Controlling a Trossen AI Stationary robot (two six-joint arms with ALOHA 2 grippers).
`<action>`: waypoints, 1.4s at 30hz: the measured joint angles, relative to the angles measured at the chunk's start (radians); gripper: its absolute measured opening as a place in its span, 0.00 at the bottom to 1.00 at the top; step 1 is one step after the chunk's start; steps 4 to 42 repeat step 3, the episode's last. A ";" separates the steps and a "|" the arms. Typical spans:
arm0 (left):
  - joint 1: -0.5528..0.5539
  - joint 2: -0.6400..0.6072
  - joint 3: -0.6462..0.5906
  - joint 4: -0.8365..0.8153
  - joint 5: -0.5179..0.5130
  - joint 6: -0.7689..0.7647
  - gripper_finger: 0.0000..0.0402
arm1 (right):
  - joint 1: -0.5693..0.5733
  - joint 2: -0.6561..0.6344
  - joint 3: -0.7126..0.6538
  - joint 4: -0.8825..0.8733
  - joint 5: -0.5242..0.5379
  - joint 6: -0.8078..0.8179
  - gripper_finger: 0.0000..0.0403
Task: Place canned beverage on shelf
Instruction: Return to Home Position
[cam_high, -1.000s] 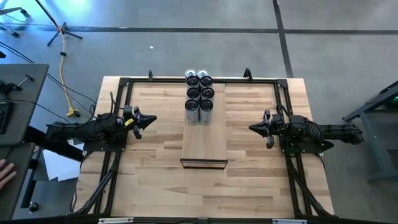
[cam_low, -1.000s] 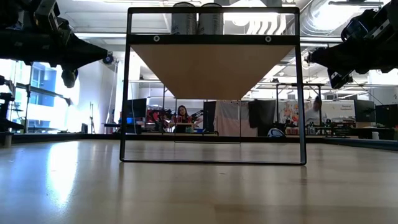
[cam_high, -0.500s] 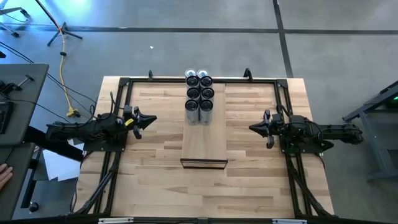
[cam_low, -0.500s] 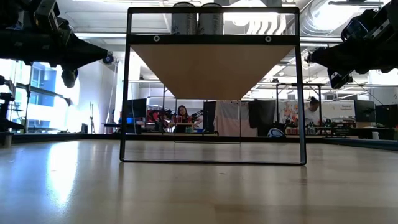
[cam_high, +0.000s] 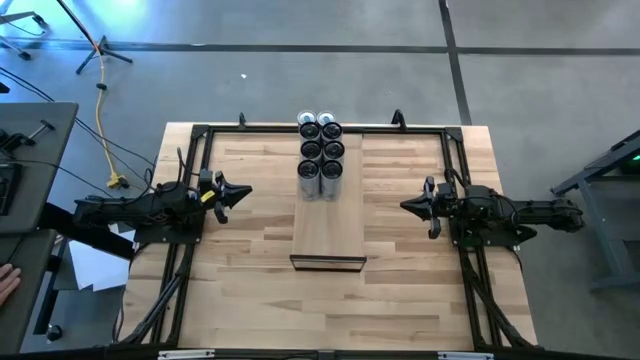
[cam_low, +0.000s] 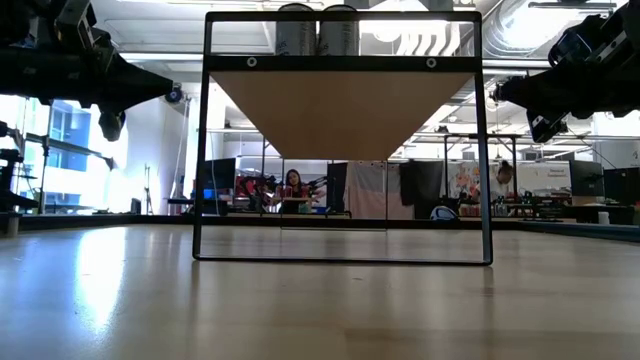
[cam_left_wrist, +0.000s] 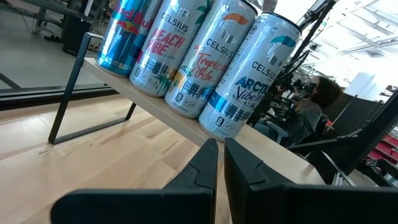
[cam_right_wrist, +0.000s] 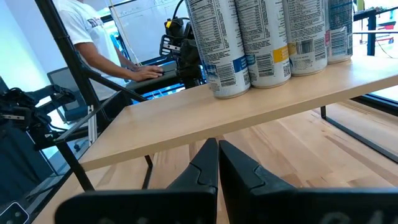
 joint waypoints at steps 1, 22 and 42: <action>0.000 0.000 0.000 0.000 0.000 0.000 0.01 | 0.000 0.000 0.000 0.000 0.000 0.000 0.00; 0.000 0.000 0.000 0.000 0.000 0.000 0.01 | 0.000 0.000 0.000 0.000 0.000 0.000 0.00; 0.000 0.000 0.000 0.000 0.000 0.000 0.01 | 0.000 0.000 0.000 0.000 0.000 0.000 0.00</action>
